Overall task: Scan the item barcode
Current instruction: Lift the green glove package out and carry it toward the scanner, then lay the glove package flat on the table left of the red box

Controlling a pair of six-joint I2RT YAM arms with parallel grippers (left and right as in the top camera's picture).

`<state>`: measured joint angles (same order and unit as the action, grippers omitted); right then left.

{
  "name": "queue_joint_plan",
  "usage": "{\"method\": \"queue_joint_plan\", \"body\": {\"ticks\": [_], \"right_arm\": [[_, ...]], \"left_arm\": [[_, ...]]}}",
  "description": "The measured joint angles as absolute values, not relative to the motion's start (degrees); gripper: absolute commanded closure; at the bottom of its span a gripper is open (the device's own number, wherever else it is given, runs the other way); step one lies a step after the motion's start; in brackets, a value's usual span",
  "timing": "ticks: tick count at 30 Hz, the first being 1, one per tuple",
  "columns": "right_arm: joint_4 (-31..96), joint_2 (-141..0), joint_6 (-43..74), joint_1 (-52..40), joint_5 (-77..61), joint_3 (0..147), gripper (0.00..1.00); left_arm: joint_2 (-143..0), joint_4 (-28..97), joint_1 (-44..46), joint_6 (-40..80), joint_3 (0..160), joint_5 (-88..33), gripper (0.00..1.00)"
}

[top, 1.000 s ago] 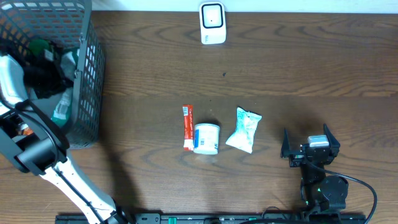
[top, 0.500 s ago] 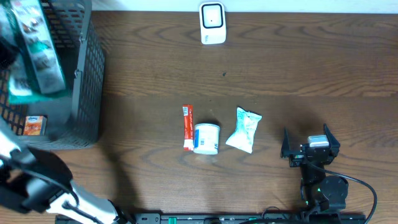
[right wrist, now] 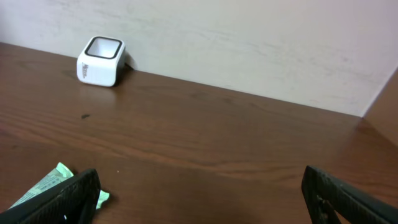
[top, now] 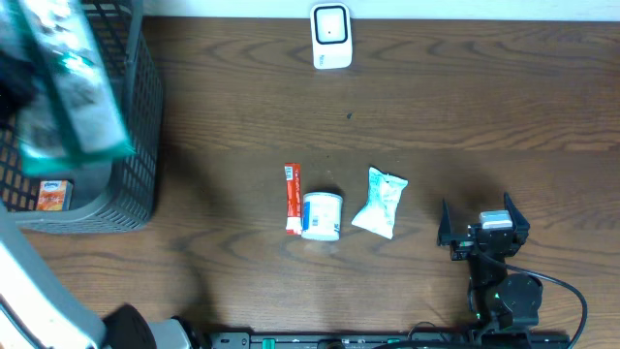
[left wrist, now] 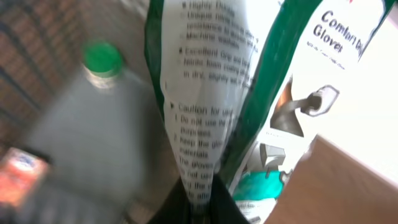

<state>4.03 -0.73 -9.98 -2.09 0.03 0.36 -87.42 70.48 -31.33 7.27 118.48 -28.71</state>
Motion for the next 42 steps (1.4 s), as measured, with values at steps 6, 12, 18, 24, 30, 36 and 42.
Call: {"method": "queue_joint_plan", "body": {"ticks": [6, 12, 18, 24, 30, 36, 42], "right_arm": [[4.03, -0.73, -9.98, -2.09, 0.03, 0.36, 0.01], [4.01, -0.73, -9.96, -2.09, 0.03, 0.36, 0.01], [4.05, -0.73, -9.98, -2.09, 0.03, 0.36, 0.01], [4.03, -0.73, -9.96, -2.09, 0.03, 0.36, 0.01], [4.03, -0.73, -9.98, -2.09, 0.03, 0.36, 0.01], [4.05, -0.73, -9.98, -2.09, 0.03, 0.36, 0.01], [4.03, -0.73, -9.98, -2.09, 0.03, 0.36, 0.01]], "left_arm": [[-85.97, 78.96, -18.76, 7.53, 116.22, -28.64, 0.93], [-86.48, 74.59, -6.22, 9.08, 101.69, -23.53, 0.93], [-87.33, 61.49, 4.21, 14.31, 82.52, -16.38, 0.93], [-87.99, 45.23, 9.41, 21.39, 67.66, -12.8, 0.93], [-89.19, 34.92, 11.62, 25.17, 59.59, -11.66, 0.93], [-92.25, 33.56, 12.43, 25.93, 58.81, -8.64, 0.93], [-95.13, 32.36, 12.51, 26.33, 58.78, -7.11, 0.59]]}}
